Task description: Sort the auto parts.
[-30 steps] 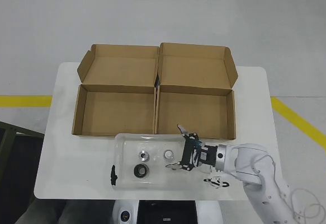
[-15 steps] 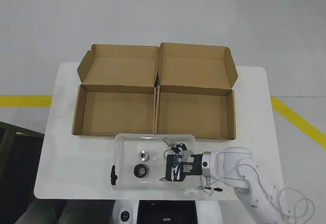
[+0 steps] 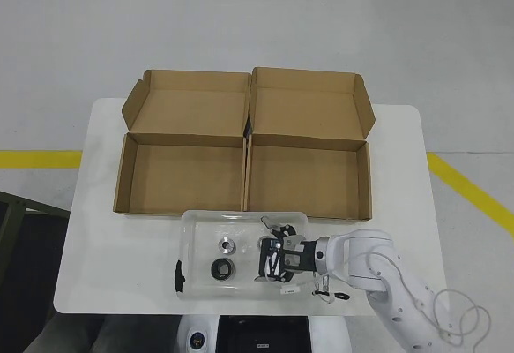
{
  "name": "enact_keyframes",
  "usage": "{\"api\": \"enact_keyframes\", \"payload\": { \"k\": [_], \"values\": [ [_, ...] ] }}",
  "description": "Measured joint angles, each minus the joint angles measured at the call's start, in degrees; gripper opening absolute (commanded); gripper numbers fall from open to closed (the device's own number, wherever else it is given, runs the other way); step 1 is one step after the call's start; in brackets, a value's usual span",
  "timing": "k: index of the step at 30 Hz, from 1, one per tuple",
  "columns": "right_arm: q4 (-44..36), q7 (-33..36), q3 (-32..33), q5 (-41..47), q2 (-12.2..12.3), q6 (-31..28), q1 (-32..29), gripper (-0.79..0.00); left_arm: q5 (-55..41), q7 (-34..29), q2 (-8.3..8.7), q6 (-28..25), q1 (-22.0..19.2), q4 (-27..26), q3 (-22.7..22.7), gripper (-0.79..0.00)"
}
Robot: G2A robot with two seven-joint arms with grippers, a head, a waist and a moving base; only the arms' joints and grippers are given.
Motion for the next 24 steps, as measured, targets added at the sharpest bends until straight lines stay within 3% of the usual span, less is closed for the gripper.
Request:
{"api": "enact_keyframes", "payload": {
  "k": [2,6,7,16,19,20,24],
  "values": [
    [0.2,0.4,-0.2,-0.2,0.1,0.3,0.2,-0.052,0.0,0.0,0.00,0.0,0.0,0.0,0.0,0.000],
    [0.6,1.0,-0.8,-0.3,0.2,1.0,0.8,-0.215,0.0,0.0,0.00,0.0,0.0,0.0,0.0,0.000],
    [0.8,1.2,-1.0,-0.3,0.2,1.2,1.0,-0.289,0.0,0.0,0.00,0.0,0.0,0.0,0.0,0.000],
    [1.4,2.4,-2.1,-1.7,0.4,3.3,2.1,-0.468,0.0,0.0,0.00,0.0,0.0,0.0,0.0,0.000],
    [1.5,2.6,-2.3,-2.1,0.5,3.7,2.3,-0.616,0.0,0.0,0.00,0.0,0.0,0.0,0.0,0.000],
    [1.5,2.6,-2.3,-2.1,0.5,3.8,2.3,-0.779,0.0,0.0,0.00,0.0,0.0,0.0,0.0,0.000],
    [1.4,2.0,-2.3,-1.6,0.7,3.8,2.5,-0.785,0.0,0.0,0.00,0.0,0.0,0.0,0.0,0.000]
  ]
}}
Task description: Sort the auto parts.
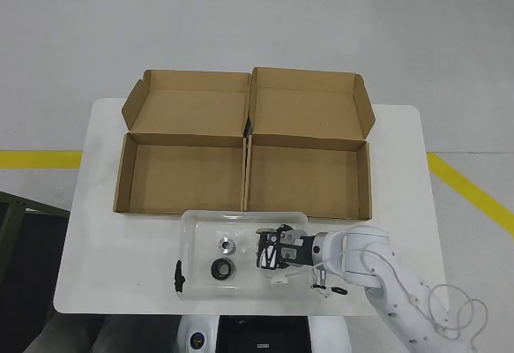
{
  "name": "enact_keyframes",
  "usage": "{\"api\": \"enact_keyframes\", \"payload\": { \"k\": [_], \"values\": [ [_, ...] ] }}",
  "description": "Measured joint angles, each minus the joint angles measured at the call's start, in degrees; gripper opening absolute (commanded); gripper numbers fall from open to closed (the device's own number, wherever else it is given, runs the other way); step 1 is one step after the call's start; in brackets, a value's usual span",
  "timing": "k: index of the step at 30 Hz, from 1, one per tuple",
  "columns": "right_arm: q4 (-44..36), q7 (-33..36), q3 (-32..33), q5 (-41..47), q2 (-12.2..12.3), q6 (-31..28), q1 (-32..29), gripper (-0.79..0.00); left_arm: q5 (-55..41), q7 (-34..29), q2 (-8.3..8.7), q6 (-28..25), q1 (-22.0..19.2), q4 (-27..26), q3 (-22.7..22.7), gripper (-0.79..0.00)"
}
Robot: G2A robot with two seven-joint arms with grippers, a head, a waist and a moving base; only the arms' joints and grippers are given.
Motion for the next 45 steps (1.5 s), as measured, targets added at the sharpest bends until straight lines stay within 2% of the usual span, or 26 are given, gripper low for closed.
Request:
{"api": "enact_keyframes", "payload": {
  "k": [9,18,28,37,45],
  "values": [
    [-2.3,-4.6,1.2,2.2,0.4,-0.1,0.3,-0.785,0.0,0.0,0.00,0.0,0.0,0.0,0.0,0.000],
    [-4.0,-12.8,1.9,3.0,0.4,-0.3,1.7,-0.785,0.0,0.0,0.00,0.0,0.0,0.0,0.0,0.000],
    [-4.8,-22.0,3.6,0.4,0.2,3.7,4.2,-0.785,0.0,0.0,0.00,0.0,0.0,0.0,0.0,0.000],
    [-3.5,-27.1,6.8,3.0,0.3,5.1,6.5,-0.785,0.0,0.0,0.00,0.0,0.0,0.0,0.0,0.000],
    [-4.5,-28.5,9.4,2.5,0.6,5.7,6.1,-0.785,0.0,0.0,0.00,0.0,0.0,0.0,0.0,0.000]
  ]
}}
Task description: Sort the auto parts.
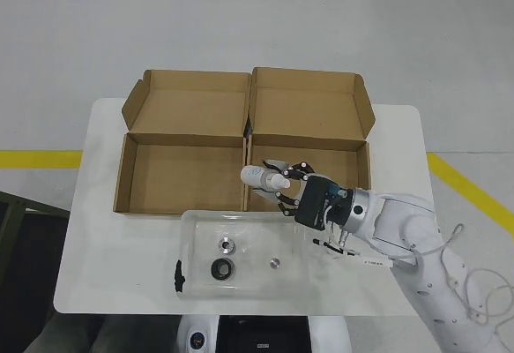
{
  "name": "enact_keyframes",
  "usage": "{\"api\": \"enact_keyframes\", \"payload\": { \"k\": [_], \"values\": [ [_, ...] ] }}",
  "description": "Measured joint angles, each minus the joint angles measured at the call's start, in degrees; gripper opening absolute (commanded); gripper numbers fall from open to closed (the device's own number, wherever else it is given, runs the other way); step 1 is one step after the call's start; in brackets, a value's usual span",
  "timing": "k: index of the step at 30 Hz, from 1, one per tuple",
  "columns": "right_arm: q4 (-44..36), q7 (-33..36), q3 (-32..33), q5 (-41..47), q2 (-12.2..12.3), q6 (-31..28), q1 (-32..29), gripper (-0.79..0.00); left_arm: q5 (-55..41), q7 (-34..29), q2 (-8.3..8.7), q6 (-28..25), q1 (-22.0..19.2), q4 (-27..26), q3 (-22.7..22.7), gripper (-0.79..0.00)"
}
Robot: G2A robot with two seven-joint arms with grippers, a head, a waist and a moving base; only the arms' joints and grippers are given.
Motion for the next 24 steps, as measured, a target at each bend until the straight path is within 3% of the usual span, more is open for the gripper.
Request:
{"api": "enact_keyframes", "payload": {
  "k": [13,24],
  "values": [
    [0.3,-2.0,-0.1,1.6,0.0,1.3,-0.2,-0.785,0.0,0.0,0.00,0.0,0.0,0.0,0.0,0.000],
    [4.5,4.6,-1.4,7.8,-0.3,1.6,2.9,-0.785,0.0,0.0,0.00,0.0,0.0,0.0,0.0,0.000]
  ]
}}
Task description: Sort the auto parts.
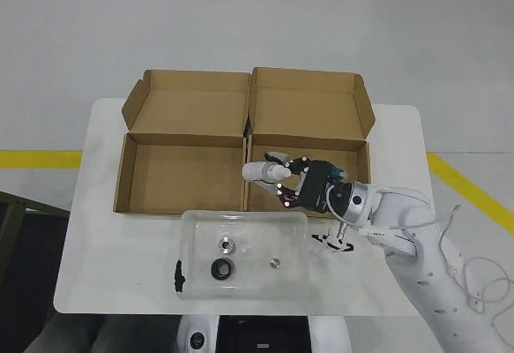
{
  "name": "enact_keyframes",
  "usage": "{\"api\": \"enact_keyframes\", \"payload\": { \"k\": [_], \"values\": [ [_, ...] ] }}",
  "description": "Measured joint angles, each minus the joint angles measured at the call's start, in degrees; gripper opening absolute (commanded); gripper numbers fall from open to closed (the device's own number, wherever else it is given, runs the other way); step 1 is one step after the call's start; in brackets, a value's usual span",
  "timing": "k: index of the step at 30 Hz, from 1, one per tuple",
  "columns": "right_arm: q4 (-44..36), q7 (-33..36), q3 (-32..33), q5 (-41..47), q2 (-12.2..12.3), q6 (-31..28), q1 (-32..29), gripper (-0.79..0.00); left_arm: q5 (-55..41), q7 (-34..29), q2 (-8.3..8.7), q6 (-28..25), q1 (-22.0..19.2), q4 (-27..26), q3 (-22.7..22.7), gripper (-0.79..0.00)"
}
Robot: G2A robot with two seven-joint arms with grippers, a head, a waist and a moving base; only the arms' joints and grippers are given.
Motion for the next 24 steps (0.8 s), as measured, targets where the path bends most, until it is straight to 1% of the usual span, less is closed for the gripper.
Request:
{"api": "enact_keyframes", "payload": {
  "k": [4,10,16,24],
  "values": [
    [3.4,3.2,-0.9,2.2,-0.2,0.6,2.3,-0.785,0.0,0.0,0.00,0.0,0.0,0.0,0.0,0.000],
    [8.8,6.1,-3.6,5.2,-0.8,-0.2,6.0,-0.785,0.0,0.0,0.00,0.0,0.0,0.0,0.0,0.000],
    [14.0,8.8,-5.8,4.7,-1.3,0.5,9.5,-0.785,0.0,0.0,0.00,0.0,0.0,0.0,0.0,0.000],
    [22.3,10.7,-9.6,3.5,-2.5,2.0,14.9,-0.785,0.0,0.0,0.00,0.0,0.0,0.0,0.0,0.000]
  ]
}}
